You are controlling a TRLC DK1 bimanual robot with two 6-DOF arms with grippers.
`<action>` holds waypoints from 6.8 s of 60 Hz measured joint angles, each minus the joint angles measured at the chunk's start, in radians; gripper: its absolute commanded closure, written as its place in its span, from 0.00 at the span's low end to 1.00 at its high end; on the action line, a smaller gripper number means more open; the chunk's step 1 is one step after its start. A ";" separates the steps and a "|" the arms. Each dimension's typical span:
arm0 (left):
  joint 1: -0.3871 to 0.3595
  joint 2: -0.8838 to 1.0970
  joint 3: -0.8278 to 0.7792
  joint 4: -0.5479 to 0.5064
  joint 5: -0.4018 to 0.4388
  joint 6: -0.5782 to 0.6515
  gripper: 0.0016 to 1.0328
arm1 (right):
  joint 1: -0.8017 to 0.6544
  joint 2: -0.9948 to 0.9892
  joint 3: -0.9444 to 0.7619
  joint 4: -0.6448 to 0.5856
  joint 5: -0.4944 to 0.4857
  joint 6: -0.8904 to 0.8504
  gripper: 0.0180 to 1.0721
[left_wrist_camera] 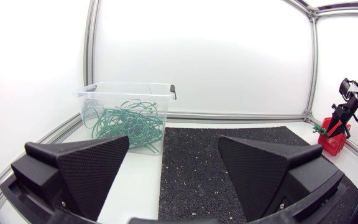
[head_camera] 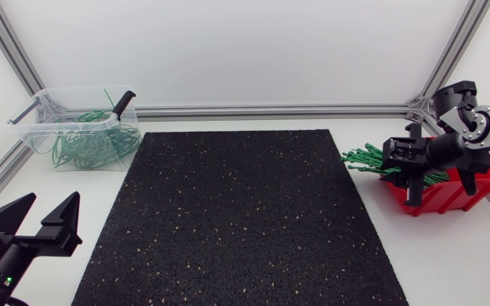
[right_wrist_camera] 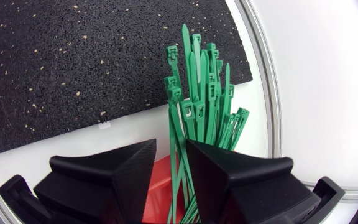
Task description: Take a green cable tie from the red box, thread the tail through the head to close it, then place it in the transparent bin on the left.
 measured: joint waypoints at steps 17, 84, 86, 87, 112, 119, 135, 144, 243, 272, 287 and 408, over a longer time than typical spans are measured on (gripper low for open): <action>0.000 0.000 0.000 0.000 0.000 0.000 0.03 | -0.011 -0.016 -0.055 0.000 0.004 -0.055 0.95; -0.005 0.000 0.000 0.000 0.000 0.000 0.03 | -0.031 -0.114 -0.105 -0.005 0.016 -0.165 0.50; -0.005 0.000 0.000 0.000 0.000 0.000 0.03 | -0.031 -0.107 -0.103 -0.004 0.016 -0.165 0.53; -0.005 0.000 0.000 0.000 0.000 0.000 0.03 | -0.031 -0.104 -0.103 -0.003 0.017 -0.165 0.53; -0.005 0.000 0.000 0.000 0.000 0.000 0.03 | -0.031 -0.056 -0.095 0.023 0.019 -0.161 0.92; -0.005 0.000 0.000 0.000 0.000 0.000 0.03 | -0.031 -0.056 -0.095 0.023 0.019 -0.161 0.94; -0.005 0.000 0.000 0.000 0.000 0.000 0.03 | -0.032 -0.077 -0.091 0.015 0.015 -0.161 0.94; -0.005 0.000 0.000 0.000 0.000 0.000 0.03 | -0.032 -0.155 -0.068 -0.044 0.007 -0.161 0.94; -0.026 0.000 0.000 0.000 0.000 0.000 0.03 | 0.571 -0.429 0.326 -0.417 -0.267 0.996 0.95; -0.026 0.000 0.000 0.000 0.000 0.000 0.03 | 0.666 -0.067 0.364 -0.209 -0.364 1.501 0.95; -0.026 0.000 0.000 0.000 0.000 0.000 0.03 | 0.710 0.093 0.378 -0.069 -0.465 1.773 0.95; -0.026 0.000 0.000 -0.002 0.000 0.000 0.03 | 0.885 -0.013 0.212 -0.266 0.119 1.470 0.07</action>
